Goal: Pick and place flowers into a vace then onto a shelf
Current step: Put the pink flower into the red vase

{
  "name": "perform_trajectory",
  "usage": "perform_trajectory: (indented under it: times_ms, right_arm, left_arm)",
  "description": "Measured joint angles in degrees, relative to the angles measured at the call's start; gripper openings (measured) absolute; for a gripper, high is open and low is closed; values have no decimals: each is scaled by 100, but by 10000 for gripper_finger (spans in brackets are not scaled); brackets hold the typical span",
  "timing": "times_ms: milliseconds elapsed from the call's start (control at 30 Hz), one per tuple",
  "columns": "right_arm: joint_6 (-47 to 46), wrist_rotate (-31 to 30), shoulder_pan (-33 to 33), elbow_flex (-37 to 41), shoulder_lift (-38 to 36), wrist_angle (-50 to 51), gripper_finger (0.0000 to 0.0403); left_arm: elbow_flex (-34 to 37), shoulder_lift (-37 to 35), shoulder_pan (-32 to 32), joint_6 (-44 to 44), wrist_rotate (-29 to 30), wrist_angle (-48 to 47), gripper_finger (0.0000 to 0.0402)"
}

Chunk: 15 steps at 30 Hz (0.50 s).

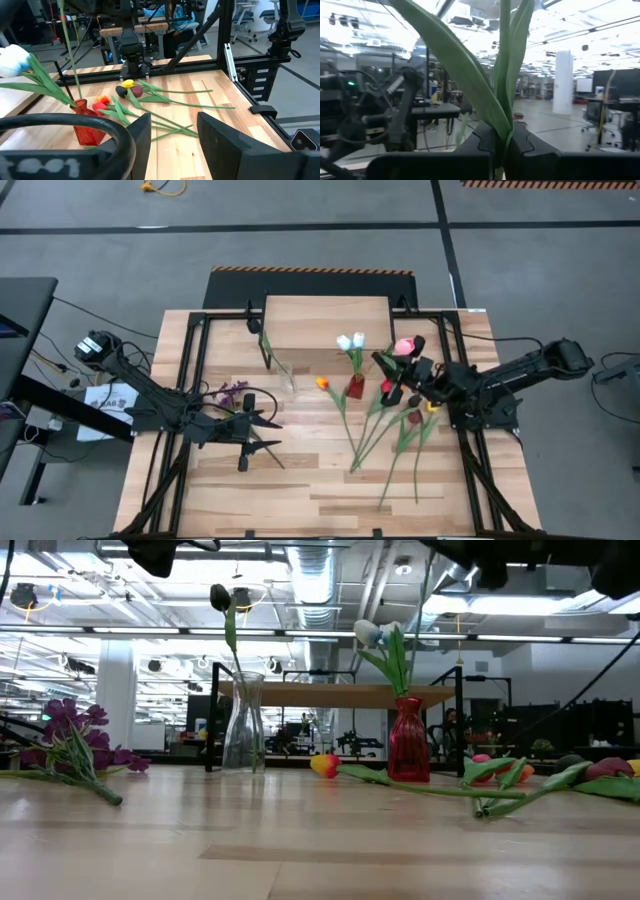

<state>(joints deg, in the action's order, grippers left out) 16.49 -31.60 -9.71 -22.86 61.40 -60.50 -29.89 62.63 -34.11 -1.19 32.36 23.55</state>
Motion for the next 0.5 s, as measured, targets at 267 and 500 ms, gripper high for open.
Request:
perform_trajectory:
  times_ms: [267,500]
  right_arm:
    - [-2,3,277,1,3,3,0]
    - [-172,10,353,1,5,201,1]
  left_arm:
    - [0,0,0,0,0,-9,149]
    - [0,0,0,0,0,-11,149]
